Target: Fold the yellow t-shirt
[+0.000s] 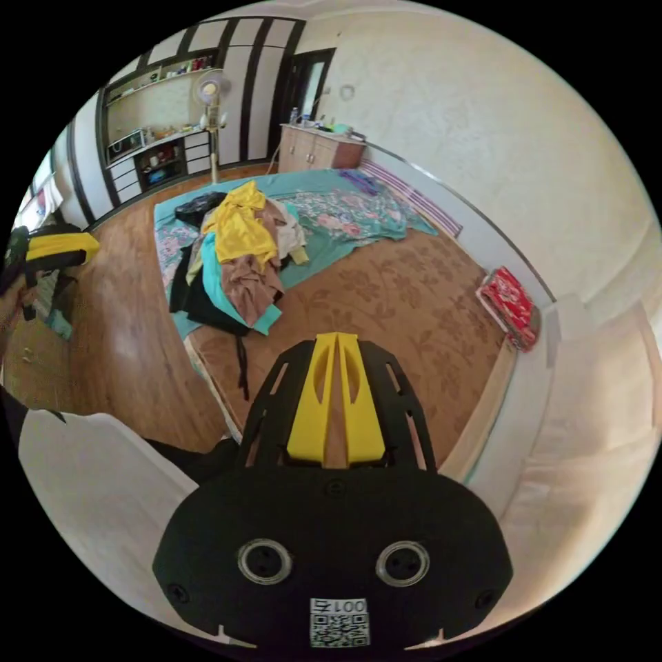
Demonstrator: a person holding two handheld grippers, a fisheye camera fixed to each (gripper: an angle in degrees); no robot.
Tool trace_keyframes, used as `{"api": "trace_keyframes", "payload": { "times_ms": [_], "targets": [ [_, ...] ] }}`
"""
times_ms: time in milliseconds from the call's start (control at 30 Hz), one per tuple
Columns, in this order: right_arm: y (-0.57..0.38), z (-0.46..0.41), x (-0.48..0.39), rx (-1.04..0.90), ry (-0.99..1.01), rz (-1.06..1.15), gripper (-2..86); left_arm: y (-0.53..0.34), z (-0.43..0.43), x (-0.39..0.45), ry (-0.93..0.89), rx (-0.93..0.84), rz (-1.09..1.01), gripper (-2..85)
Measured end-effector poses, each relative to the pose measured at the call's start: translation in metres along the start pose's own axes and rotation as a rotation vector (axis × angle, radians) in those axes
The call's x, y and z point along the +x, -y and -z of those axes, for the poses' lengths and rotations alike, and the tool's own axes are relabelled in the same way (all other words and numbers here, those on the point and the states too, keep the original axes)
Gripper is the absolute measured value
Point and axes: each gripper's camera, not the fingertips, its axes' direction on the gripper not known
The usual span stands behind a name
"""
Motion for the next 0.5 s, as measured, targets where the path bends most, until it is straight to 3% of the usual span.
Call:
{"api": "trace_keyframes", "payload": {
  "times_ms": [133,500],
  "targets": [
    [0.071,-0.037,-0.023,-0.012,0.120,0.102,2.3,-0.038,-0.023,-0.078,-0.022,-0.076,0.160,-1.0],
    [0.294,-0.156,-0.119,-0.105,0.267,0.275,11.4,-0.061,-0.142,-0.295,-0.017,-0.168,0.112,-1.0]
  ]
}}
